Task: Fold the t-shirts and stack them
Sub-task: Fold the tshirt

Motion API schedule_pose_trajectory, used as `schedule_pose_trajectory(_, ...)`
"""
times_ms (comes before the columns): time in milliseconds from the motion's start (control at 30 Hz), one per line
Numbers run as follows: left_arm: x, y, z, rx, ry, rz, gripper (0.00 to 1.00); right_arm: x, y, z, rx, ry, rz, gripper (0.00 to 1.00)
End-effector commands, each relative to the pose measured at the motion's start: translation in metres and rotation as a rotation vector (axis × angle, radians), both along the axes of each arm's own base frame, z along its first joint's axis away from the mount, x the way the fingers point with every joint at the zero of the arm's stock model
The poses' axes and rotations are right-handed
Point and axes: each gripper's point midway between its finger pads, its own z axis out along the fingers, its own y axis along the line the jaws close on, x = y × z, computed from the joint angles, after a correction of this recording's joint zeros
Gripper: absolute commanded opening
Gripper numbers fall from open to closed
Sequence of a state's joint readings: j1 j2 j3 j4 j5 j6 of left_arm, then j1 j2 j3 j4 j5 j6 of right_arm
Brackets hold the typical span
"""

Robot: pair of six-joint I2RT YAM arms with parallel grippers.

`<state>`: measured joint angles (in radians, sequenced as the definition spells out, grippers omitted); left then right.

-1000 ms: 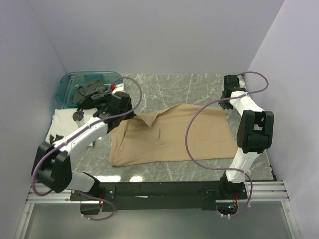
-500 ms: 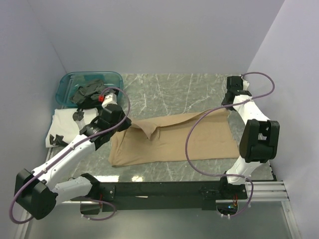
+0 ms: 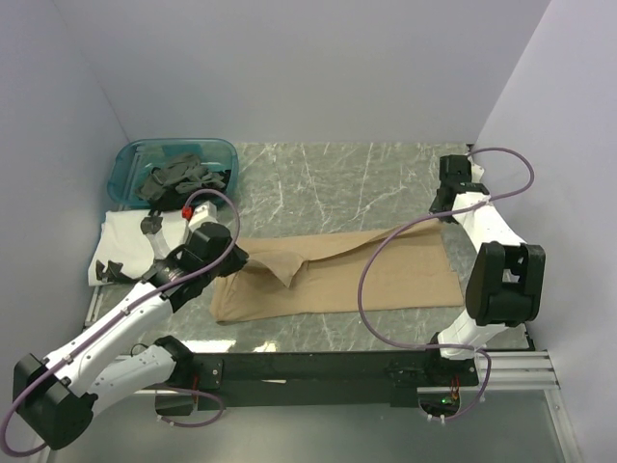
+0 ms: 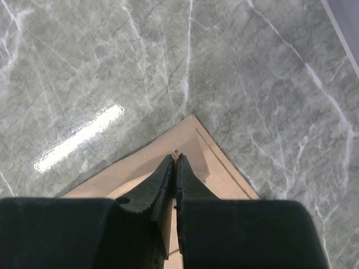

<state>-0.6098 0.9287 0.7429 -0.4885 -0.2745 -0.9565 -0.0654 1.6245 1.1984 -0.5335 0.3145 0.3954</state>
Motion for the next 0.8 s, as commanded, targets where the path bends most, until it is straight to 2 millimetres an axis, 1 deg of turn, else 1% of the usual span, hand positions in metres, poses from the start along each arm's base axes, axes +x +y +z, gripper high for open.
schedule_pose_trajectory(0, -0.01, 0.002, -0.001, -0.021, 0.011, 0.008, 0.0, -0.006, -0.006, 0.022, -0.035, -0.046, -0.022, 0.0)
schedule_pose_trajectory(100, -0.015, 0.005, -0.005, -0.015, 0.023, 0.016, 0.0, -0.012, -0.007, 0.02, -0.043, -0.031, -0.029, 0.0)
schedule_pose_trajectory(133, -0.019, 0.007, -0.01, -0.005, 0.038, 0.014, 0.0, -0.014, -0.007, 0.019, -0.043, -0.027, -0.031, 0.0)
schedule_pose_trajectory(200, -0.024, 0.007, -0.013, -0.013, 0.046, 0.008, 0.0, -0.018, -0.007, 0.014, -0.043, -0.016, -0.03, 0.0)
schedule_pose_trajectory(233, -0.027, 0.008, -0.02, -0.009, 0.059, 0.003, 0.0, -0.019, -0.007, 0.013, -0.043, -0.013, -0.03, 0.0)
schedule_pose_trajectory(300, -0.033, 0.004, -0.024, -0.029, 0.073, -0.018, 0.0, -0.023, -0.008, 0.008, -0.046, 0.0, -0.037, 0.0)
schedule_pose_trajectory(333, -0.038, 0.005, -0.034, -0.023, 0.097, -0.024, 0.0, -0.024, -0.008, 0.006, -0.047, 0.005, -0.041, 0.01)
schedule_pose_trajectory(400, -0.047, 0.006, -0.048, -0.019, 0.144, -0.025, 0.0, -0.031, -0.01, -0.003, -0.052, 0.032, -0.058, 0.07)
schedule_pose_trajectory(433, -0.053, 0.008, -0.055, -0.01, 0.178, -0.023, 0.02, -0.034, -0.011, -0.006, -0.052, 0.038, -0.073, 0.1)
schedule_pose_trajectory(467, -0.056, 0.01, -0.059, -0.004, 0.196, -0.017, 0.06, -0.036, -0.011, -0.008, -0.053, 0.041, -0.081, 0.12)
schedule_pose_trajectory(500, -0.061, 0.01, -0.063, -0.016, 0.223, -0.009, 0.13, -0.042, -0.012, -0.014, -0.056, 0.059, -0.089, 0.13)
schedule_pose_trajectory(533, -0.068, 0.01, -0.069, -0.013, 0.253, -0.012, 0.21, -0.045, -0.015, -0.014, -0.068, 0.065, -0.106, 0.17)
schedule_pose_trajectory(567, -0.074, 0.012, -0.073, -0.009, 0.281, -0.014, 0.23, -0.048, -0.015, -0.017, -0.067, 0.069, -0.131, 0.26)
schedule_pose_trajectory(600, -0.08, 0.011, -0.076, -0.019, 0.303, -0.01, 0.25, -0.053, -0.017, -0.018, -0.074, 0.088, -0.151, 0.32)
schedule_pose_trajectory(633, -0.085, 0.012, -0.08, -0.018, 0.318, -0.014, 0.29, -0.055, -0.021, -0.017, -0.09, 0.096, -0.175, 0.41)
schedule_pose_trajectory(667, -0.087, 0.013, -0.08, -0.021, 0.318, -0.01, 0.34, -0.056, -0.022, -0.016, -0.085, 0.093, -0.2, 0.53)
schedule_pose_trajectory(700, -0.093, 0.018, -0.084, -0.014, 0.345, 0.015, 0.37, -0.059, -0.022, -0.014, -0.085, 0.1, -0.21, 0.56)
schedule_pose_trajectory(733, -0.092, 0.022, -0.085, -0.006, 0.341, 0.032, 0.42, -0.059, -0.023, -0.012, -0.085, 0.097, -0.223, 0.59)
schedule_pose_trajectory(767, -0.093, 0.023, -0.083, -0.012, 0.336, 0.038, 0.56, -0.06, -0.022, -0.007, -0.083, 0.08, -0.239, 0.62)
